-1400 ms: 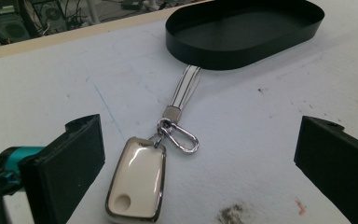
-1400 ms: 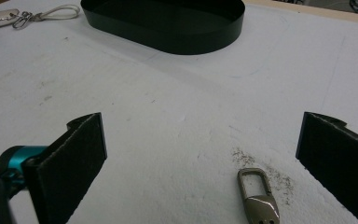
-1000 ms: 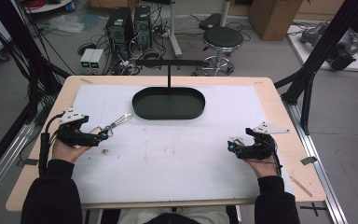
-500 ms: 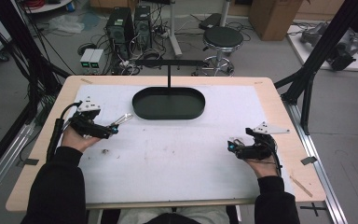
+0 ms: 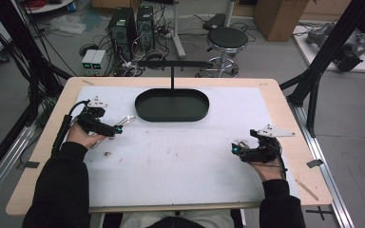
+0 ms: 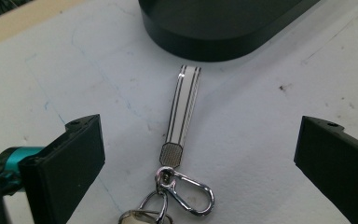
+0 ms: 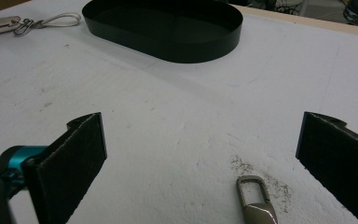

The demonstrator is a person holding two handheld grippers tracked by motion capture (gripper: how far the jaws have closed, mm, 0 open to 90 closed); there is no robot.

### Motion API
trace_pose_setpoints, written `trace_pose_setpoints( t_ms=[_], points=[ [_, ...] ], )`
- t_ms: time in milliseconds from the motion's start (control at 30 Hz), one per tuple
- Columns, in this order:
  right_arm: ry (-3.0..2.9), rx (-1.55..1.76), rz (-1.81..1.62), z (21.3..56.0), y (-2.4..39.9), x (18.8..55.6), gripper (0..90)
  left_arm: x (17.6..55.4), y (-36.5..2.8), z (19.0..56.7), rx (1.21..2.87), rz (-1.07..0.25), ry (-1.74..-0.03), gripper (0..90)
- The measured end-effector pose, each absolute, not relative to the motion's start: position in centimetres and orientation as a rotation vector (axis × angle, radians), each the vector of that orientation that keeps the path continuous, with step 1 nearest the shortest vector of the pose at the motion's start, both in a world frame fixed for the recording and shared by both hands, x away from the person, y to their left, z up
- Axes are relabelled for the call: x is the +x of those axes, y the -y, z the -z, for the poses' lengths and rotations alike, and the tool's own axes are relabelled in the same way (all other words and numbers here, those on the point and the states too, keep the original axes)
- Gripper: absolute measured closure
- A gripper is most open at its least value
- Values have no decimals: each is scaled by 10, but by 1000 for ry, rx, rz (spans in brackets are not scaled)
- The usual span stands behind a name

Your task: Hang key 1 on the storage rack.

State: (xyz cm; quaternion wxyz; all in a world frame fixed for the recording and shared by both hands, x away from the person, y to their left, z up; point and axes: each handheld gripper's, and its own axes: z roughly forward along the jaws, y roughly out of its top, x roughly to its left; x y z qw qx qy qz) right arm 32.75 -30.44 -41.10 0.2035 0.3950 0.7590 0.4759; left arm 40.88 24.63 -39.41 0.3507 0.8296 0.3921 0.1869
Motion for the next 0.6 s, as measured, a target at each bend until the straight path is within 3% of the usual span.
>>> trace_pose_setpoints(
  t_ms=[600],
  points=[
    [-2123,1098,-1318,411,303,327,8,462,-226,410,2312,-351,-1035,37]
  ],
)
